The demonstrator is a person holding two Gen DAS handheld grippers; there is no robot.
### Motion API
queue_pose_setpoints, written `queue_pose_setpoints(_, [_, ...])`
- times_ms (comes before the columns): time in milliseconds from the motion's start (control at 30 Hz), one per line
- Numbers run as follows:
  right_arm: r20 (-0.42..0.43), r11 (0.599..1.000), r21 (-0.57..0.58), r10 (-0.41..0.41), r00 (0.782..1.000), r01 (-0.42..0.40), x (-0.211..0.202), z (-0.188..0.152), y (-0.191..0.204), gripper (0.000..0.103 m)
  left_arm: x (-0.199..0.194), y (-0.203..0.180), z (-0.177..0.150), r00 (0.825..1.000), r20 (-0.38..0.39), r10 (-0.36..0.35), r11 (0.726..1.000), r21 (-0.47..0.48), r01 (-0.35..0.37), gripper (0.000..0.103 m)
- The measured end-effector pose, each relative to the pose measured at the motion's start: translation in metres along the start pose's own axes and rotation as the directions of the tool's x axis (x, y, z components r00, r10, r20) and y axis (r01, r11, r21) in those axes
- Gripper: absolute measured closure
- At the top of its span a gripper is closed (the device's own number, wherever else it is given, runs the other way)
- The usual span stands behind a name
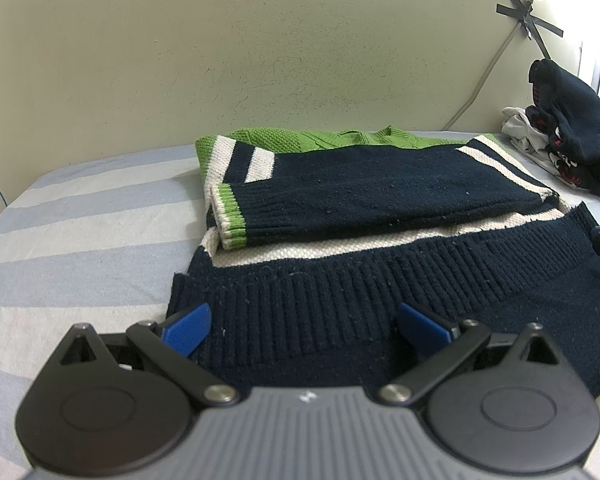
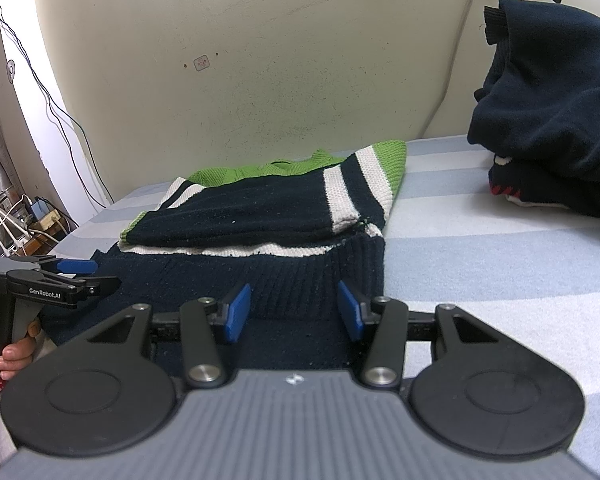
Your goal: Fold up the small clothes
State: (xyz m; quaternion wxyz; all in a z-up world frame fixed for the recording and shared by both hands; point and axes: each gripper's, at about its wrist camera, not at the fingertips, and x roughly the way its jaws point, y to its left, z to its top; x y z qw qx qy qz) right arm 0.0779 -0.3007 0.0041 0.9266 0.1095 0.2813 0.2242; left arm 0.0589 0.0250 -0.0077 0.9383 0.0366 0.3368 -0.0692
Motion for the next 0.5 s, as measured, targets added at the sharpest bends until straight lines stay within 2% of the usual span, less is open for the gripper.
queue_pose_setpoints(500, [0.002,1.0,0.004,0.0,1.0,0.0,-0.0005,0.0,0.0005,0.052,-0.0002,0.0006,-0.0005,1.0,0.0,-0.001,1.0,0.0,0.001,0.0])
